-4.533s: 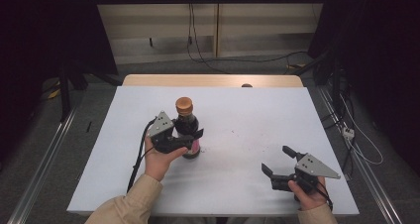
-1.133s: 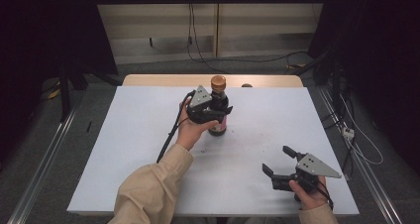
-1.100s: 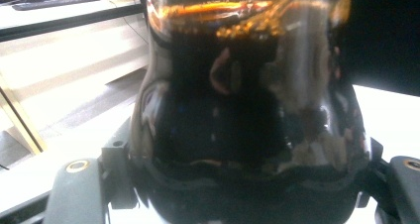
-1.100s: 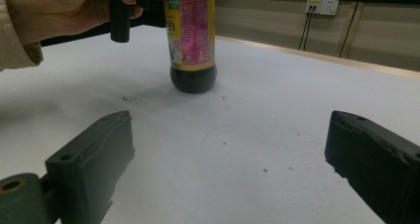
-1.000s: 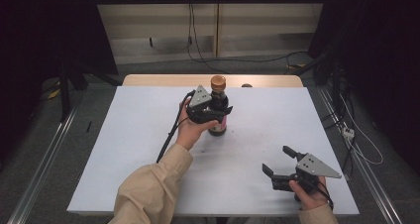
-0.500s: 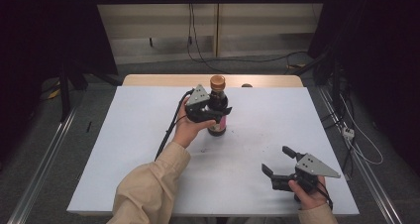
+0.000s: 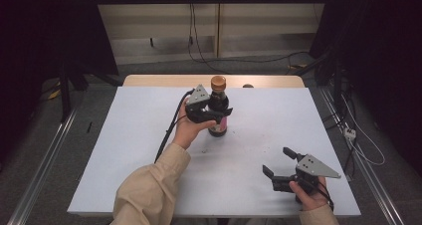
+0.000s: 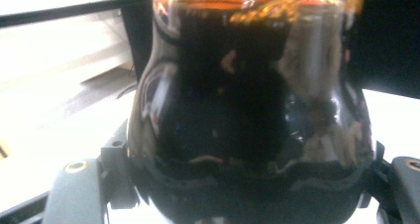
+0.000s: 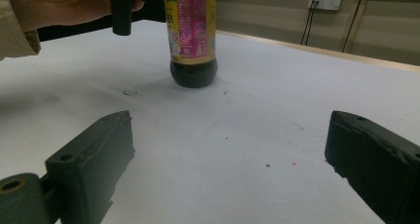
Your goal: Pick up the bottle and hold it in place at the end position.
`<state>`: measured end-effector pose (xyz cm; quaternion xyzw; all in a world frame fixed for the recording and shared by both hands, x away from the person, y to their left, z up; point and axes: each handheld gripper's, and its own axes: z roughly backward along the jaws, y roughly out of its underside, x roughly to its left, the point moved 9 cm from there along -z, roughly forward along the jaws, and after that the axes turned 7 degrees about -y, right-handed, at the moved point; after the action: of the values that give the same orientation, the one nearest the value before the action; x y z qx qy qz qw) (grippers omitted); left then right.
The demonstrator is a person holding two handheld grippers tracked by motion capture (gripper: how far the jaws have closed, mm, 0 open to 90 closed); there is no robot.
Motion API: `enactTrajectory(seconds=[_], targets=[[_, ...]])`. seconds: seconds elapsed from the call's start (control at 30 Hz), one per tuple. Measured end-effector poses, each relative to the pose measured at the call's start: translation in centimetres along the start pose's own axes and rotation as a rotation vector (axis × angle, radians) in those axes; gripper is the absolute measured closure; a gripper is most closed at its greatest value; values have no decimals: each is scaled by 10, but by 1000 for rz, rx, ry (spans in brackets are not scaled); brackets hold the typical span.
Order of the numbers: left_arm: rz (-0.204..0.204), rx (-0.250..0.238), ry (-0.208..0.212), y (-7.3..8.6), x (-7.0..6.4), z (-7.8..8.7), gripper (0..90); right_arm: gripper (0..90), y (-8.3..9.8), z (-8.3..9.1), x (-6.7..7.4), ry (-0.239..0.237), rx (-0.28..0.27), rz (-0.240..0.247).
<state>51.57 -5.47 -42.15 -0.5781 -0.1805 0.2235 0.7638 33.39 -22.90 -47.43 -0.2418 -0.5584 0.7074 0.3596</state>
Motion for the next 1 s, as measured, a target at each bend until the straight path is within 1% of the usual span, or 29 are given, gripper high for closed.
enactTrajectory(seconds=[0.03,0.07,0.1,0.13,0.17,0.2,0.23,0.27,0.33,0.43,0.47,0.53,0.57,0.63,0.67,0.7,0.87,1.0], targets=[[17,9,-20,0,0,0,240,49,0,0,0,0,0,0],[17,9,-20,0,0,0,234,49,0,0,0,0,-1,0],[37,16,-47,0,1,1,218,49,0,0,0,-1,-1,1],[37,16,-47,0,1,1,201,49,-1,0,0,0,-2,4],[50,19,-69,-1,1,1,193,49,-1,0,1,0,-2,3],[50,19,-69,-1,1,1,192,49,-1,-1,1,0,-1,0],[64,22,-73,-1,0,2,192,49,-1,-1,1,0,-1,0],[76,19,-80,-1,0,3,185,49,0,-1,1,0,-1,-12],[92,7,-100,1,1,4,171,49,0,-2,2,-4,0,-8],[88,17,-110,5,0,4,174,49,-1,-3,3,-5,1,-9],[78,30,-108,8,0,4,174,49,-1,-3,3,-7,-1,-9],[97,28,-99,10,-2,3,192,49,-2,-4,3,-5,-1,-13],[89,35,-97,12,-2,3,214,49,-2,-5,3,-7,-3,-11],[82,34,-103,12,-3,2,264,49,-3,-6,3,-7,0,-9],[53,41,-114,13,-3,2,285,49,-4,-6,3,-7,-2,-11],[53,41,-114,13,-3,2,292,49,-4,-6,3,-7,-2,-11],[43,33,-118,14,-3,1,295,50,-8,-8,2,-8,7,-6],[45,27,-120,14,-3,1,296,50,-13,-9,0,-10,13,-22]])
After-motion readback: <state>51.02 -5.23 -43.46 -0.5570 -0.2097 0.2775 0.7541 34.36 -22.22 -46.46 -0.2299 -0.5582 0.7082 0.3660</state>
